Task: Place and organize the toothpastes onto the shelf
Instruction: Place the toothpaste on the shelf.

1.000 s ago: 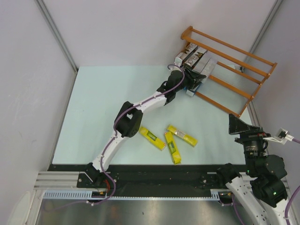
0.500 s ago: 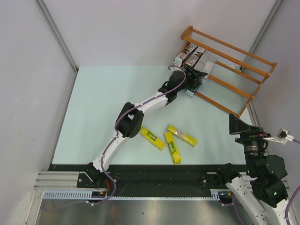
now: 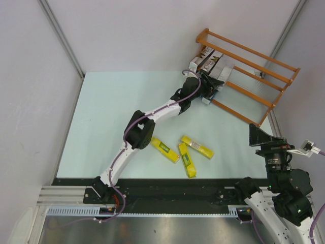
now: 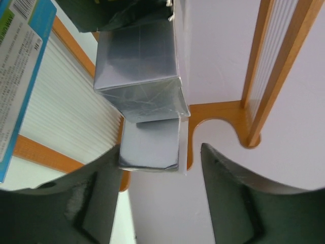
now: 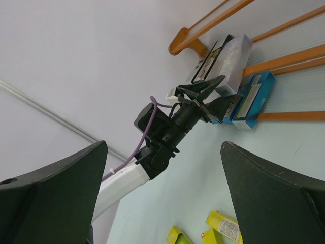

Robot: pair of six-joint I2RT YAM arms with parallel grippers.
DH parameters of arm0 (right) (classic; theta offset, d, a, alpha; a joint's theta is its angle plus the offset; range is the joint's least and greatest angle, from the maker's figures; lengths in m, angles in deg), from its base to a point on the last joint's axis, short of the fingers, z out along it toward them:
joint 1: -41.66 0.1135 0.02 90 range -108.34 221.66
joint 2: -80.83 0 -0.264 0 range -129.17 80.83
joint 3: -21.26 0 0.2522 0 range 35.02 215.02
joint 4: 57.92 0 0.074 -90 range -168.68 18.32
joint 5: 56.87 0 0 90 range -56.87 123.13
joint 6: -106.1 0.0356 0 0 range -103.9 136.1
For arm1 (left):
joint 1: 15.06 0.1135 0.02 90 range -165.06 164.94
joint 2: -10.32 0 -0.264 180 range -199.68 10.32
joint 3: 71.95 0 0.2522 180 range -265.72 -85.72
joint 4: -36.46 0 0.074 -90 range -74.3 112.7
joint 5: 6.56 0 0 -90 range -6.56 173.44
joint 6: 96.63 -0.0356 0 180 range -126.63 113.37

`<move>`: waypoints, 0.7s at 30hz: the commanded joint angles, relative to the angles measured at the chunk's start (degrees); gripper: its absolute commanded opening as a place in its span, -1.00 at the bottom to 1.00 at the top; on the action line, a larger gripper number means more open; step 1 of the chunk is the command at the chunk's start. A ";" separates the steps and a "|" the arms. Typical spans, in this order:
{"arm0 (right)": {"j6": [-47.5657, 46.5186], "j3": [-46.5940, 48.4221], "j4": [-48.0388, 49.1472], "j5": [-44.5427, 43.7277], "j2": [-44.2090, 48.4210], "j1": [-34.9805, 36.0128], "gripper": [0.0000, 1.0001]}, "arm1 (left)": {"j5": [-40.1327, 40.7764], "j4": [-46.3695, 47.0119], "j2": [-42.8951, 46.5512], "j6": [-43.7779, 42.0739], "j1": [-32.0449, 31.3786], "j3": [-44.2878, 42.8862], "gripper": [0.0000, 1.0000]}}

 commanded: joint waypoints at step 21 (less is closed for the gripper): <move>-0.74 1.77 0.76 0.85 0.48 0.36 0.99 | 4.53 1.88 0.33 3.39 -0.94 -7.25 -0.06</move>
